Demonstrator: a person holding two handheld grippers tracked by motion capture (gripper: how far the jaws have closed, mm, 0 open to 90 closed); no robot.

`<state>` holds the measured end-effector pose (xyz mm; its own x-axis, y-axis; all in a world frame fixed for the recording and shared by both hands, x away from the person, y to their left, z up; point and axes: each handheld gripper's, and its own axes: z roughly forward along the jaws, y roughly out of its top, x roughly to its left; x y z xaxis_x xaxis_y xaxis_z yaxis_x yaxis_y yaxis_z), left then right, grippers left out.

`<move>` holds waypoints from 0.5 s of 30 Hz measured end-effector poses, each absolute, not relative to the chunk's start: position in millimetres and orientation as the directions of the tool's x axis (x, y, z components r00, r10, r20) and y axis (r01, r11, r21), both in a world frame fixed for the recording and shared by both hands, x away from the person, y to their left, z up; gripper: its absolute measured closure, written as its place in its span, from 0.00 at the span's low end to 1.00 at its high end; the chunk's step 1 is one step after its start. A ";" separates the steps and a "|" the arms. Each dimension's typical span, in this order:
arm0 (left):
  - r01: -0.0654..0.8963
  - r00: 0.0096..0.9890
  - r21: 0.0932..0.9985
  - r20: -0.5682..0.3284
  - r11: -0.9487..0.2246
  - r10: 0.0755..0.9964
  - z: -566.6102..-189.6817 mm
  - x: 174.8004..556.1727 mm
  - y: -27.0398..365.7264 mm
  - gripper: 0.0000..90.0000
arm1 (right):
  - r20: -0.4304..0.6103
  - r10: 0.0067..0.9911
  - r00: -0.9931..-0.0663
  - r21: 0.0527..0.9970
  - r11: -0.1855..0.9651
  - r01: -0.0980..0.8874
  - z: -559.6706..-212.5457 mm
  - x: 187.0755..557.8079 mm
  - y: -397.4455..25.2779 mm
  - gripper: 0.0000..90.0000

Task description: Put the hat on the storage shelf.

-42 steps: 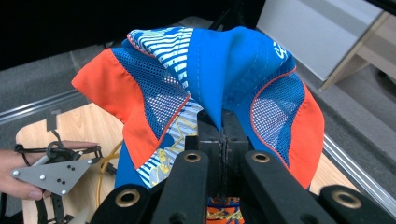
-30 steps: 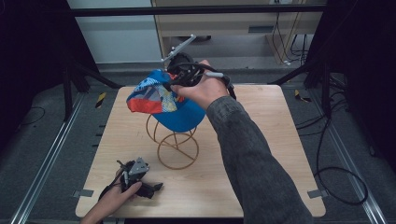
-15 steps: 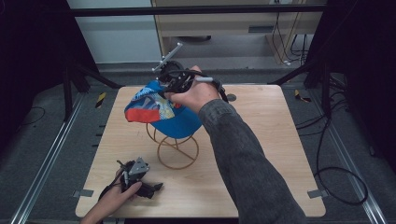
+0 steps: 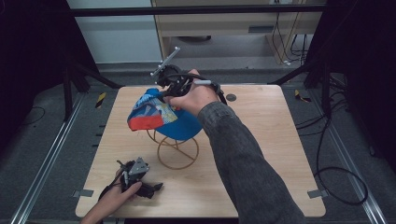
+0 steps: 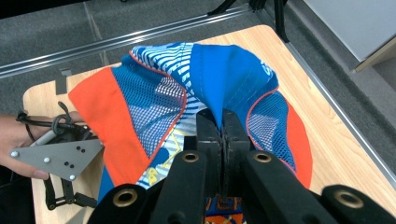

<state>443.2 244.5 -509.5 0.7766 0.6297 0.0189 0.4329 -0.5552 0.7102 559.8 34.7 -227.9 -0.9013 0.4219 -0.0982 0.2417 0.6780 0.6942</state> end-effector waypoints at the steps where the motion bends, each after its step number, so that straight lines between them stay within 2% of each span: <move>1: 0.433 0.777 0.710 0.019 -0.555 0.630 -509.5 443.2 244.5 0.00 | -0.096 0.419 -0.903 0.693 0.679 0.242 -229.8 559.9 35.0 0.99; 15: 0.433 0.777 0.710 0.019 -0.556 0.630 -509.5 443.1 244.5 0.00 | -0.088 0.417 -0.904 0.691 0.679 0.246 -234.1 558.2 33.4 0.98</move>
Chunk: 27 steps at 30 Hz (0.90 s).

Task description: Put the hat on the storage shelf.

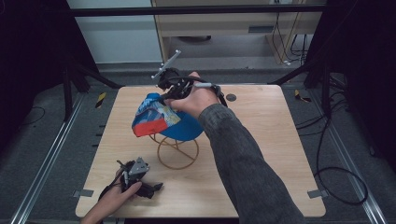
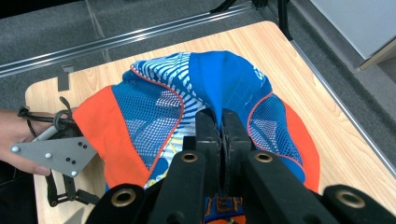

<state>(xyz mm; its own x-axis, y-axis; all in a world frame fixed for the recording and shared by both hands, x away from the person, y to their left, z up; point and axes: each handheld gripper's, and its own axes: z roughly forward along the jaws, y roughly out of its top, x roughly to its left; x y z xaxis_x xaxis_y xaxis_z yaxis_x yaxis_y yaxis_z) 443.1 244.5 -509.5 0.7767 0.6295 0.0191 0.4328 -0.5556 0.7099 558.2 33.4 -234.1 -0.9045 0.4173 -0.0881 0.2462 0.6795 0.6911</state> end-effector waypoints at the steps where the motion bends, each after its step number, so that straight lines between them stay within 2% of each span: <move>1: 0.433 0.777 0.710 0.019 -0.556 0.630 -509.5 443.1 244.5 0.00 | -0.089 0.418 -0.904 0.691 0.680 0.246 -234.1 558.1 33.0 0.98; 19: 0.432 0.777 0.710 0.019 -0.556 0.629 -509.5 443.0 244.7 0.00 | -0.076 0.428 -0.900 0.703 0.664 0.256 -237.8 557.0 27.9 0.91; 27: 0.432 0.778 0.710 0.018 -0.556 0.629 -509.5 443.0 244.7 0.00 | -0.068 0.433 -0.899 0.709 0.655 0.261 -237.2 553.6 25.0 0.81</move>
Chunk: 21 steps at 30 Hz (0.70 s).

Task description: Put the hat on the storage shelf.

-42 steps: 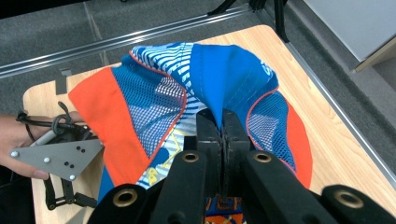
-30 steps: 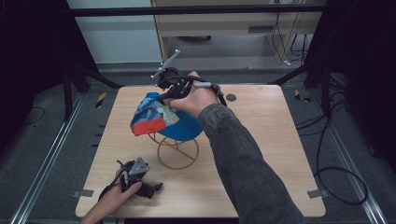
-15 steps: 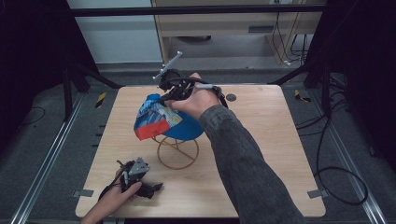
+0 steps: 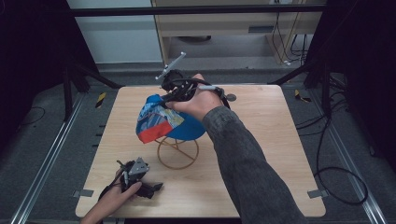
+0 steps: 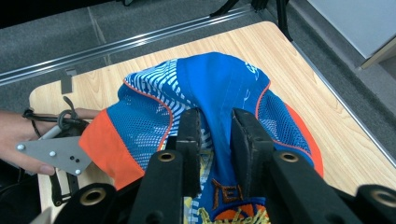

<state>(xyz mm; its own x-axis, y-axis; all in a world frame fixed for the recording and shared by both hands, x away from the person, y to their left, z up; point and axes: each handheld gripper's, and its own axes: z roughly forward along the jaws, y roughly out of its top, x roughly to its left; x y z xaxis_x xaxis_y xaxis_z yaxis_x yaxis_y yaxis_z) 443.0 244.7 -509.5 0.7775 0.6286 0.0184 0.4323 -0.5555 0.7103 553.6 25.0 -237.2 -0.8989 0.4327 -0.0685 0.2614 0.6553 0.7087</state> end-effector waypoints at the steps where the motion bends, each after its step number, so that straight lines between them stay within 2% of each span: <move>1: 0.432 0.777 0.710 0.018 -0.555 0.629 -509.5 443.0 244.7 0.00 | -0.069 0.432 -0.899 0.710 0.654 0.260 -237.2 553.1 24.8 0.79; 9: 0.432 0.778 0.710 0.018 -0.555 0.628 -509.5 443.0 244.7 0.00 | -0.060 0.445 -0.894 0.715 0.644 0.272 -237.2 550.3 21.3 0.70; 21: 0.432 0.778 0.710 0.018 -0.556 0.629 -509.5 443.0 244.7 0.00 | -0.055 0.449 -0.892 0.724 0.633 0.274 -234.6 544.6 17.6 0.62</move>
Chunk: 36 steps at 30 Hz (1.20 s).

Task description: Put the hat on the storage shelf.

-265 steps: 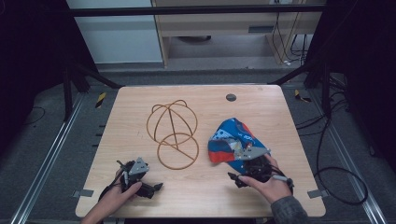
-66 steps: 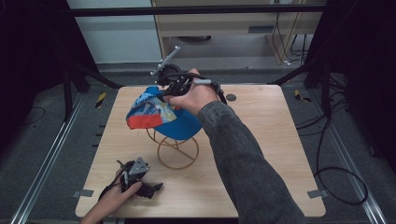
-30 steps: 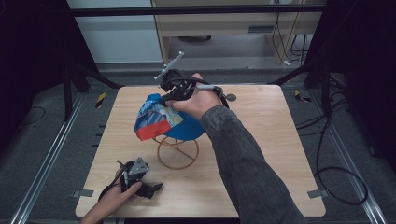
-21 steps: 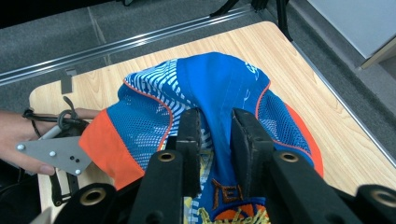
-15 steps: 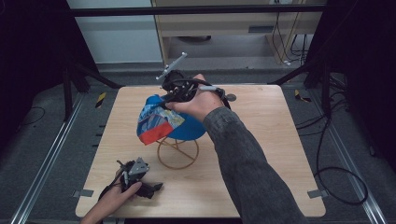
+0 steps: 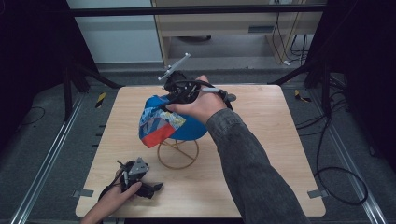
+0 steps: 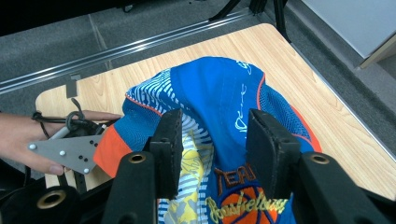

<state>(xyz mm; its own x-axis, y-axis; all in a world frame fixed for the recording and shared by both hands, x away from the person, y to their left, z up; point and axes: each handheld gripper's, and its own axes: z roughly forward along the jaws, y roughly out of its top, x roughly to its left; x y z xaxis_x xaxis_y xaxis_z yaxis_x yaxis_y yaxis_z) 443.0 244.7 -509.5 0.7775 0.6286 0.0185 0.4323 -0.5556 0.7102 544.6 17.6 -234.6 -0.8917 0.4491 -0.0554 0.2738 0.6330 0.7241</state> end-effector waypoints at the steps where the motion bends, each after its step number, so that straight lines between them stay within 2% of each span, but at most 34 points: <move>1: 0.432 0.778 0.710 0.018 -0.556 0.628 -509.6 443.0 244.8 0.00 | -0.053 0.451 -0.891 0.725 0.631 0.276 -234.2 543.8 16.9 0.62; 15: 0.432 0.778 0.710 0.019 -0.556 0.628 -509.5 443.0 244.8 0.00 | -0.039 0.477 -0.878 0.747 0.598 0.291 -232.3 538.3 -0.2 0.52; 19: 0.432 0.778 0.710 0.019 -0.556 0.628 -509.6 443.1 244.8 0.00 | -0.043 0.492 -0.869 0.756 0.585 0.294 -232.0 535.7 -8.7 0.44; 25: 0.432 0.777 0.711 0.019 -0.555 0.629 -509.6 443.0 244.8 0.00 | -0.045 0.507 -0.861 0.764 0.573 0.298 -232.7 533.3 -16.9 0.38; 36: 0.432 0.778 0.710 0.019 -0.556 0.628 -509.5 443.1 244.9 0.00 | -0.029 0.555 -0.831 0.784 0.528 0.325 -236.1 531.7 -34.2 0.16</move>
